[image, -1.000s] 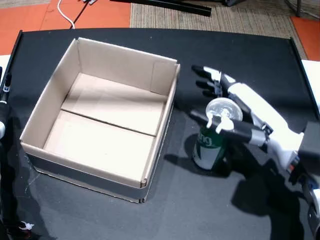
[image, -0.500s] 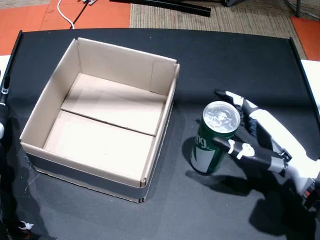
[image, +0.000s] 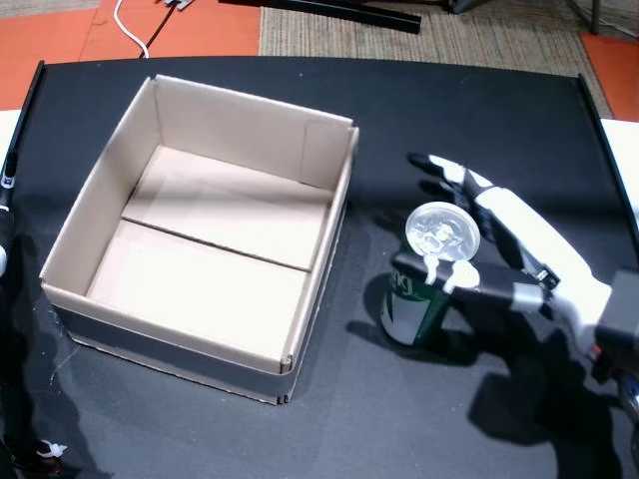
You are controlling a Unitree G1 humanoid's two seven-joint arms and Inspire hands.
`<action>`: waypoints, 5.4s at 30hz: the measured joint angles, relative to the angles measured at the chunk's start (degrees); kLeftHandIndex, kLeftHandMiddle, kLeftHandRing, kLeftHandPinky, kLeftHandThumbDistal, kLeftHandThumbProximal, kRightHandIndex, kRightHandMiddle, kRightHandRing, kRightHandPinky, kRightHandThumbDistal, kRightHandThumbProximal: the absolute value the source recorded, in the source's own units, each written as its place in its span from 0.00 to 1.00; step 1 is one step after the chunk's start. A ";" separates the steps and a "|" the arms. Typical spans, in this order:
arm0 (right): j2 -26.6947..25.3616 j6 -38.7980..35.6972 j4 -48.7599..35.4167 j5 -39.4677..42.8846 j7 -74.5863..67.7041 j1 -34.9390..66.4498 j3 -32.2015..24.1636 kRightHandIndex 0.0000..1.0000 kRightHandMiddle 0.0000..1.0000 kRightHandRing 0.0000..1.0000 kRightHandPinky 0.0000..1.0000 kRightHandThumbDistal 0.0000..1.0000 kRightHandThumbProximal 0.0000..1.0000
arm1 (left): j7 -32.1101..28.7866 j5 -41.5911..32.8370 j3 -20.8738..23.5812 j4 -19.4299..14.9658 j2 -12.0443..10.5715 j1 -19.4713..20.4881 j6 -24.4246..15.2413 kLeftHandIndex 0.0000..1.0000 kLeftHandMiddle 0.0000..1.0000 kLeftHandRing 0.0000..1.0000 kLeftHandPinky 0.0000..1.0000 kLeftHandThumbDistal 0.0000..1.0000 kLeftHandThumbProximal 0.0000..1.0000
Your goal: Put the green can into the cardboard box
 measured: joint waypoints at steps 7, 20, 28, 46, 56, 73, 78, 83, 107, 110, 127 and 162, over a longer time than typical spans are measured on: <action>1.06 2.82 0.40 -0.18 1.77 -1.65 0.70 1.00 1.00 1.00 1.00 1.00 0.60 | 0.00 0.00 0.00 0.00 -0.03 -0.02 -0.47 0.35 0.36 0.49 0.75 0.00 0.89; 2.32 4.36 0.30 0.21 7.69 -1.98 0.46 1.00 0.94 0.96 0.99 1.00 0.46 | -0.20 -0.15 0.96 0.00 -0.03 -0.02 -0.37 0.36 0.38 0.48 0.74 0.00 0.83; 1.67 4.98 -0.27 -0.04 5.22 -1.74 0.38 0.61 0.59 0.59 0.61 0.30 0.00 | 0.64 -0.07 1.13 0.00 0.01 -0.06 -0.37 0.35 0.36 0.46 0.73 0.00 0.78; -0.64 -2.64 0.34 -10.19 -9.96 0.53 5.43 0.09 0.09 0.17 0.35 0.00 0.00 | 1.03 -0.07 1.28 0.00 0.57 -0.26 -0.26 0.36 0.36 0.47 0.74 0.00 0.80; -2.23 -4.82 0.42 -15.46 -19.33 -0.47 7.18 0.00 0.00 0.08 0.29 0.15 0.00 | 1.83 -0.06 1.23 0.00 0.62 -0.33 -0.17 0.35 0.36 0.46 0.73 0.00 0.81; -15.41 -6.15 -0.63 -43.38 -78.43 -32.82 11.55 0.00 0.00 0.00 0.19 0.42 0.22 | 1.28 -0.03 1.13 0.22 0.20 -0.56 0.07 0.34 0.36 0.49 0.77 0.00 0.85; -15.61 -4.72 1.27 -44.63 -87.46 -45.06 12.75 0.00 0.00 0.00 0.21 0.42 0.26 | 1.45 0.02 0.41 0.30 -0.45 -0.79 -0.52 0.37 0.38 0.50 0.80 0.00 0.88; -13.70 -6.34 4.52 -42.26 -84.74 -47.91 13.67 0.00 0.00 0.00 0.20 0.48 0.19 | 1.26 0.02 0.04 0.30 -0.45 -0.81 -0.88 0.35 0.40 0.49 0.79 0.00 0.88; 12.61 -8.15 8.83 -41.29 -51.46 -53.67 27.30 0.00 0.00 0.00 0.26 0.55 0.12 | -0.31 0.00 -0.23 0.34 -2.39 -0.96 -1.37 0.32 0.32 0.45 0.74 0.00 0.84; 12.60 -7.93 8.87 -42.84 -51.77 -53.39 29.39 0.00 0.00 0.03 0.25 0.56 0.09 | -0.36 0.00 -0.23 0.33 -2.43 -0.96 -1.74 0.31 0.31 0.45 0.72 0.00 0.82; 15.14 8.17 12.88 -36.47 -15.23 -49.90 28.39 0.07 0.08 0.18 0.30 0.42 0.33 | -0.37 -0.02 -0.10 0.33 -3.13 -0.98 -1.79 0.34 0.36 0.49 0.75 0.00 0.79; 20.02 20.92 11.50 -24.05 21.62 -44.08 20.25 0.69 0.71 0.78 0.92 0.91 0.75 | 1.81 -0.33 0.31 -0.06 -6.60 -2.56 -4.45 0.58 0.60 0.69 0.85 0.00 0.94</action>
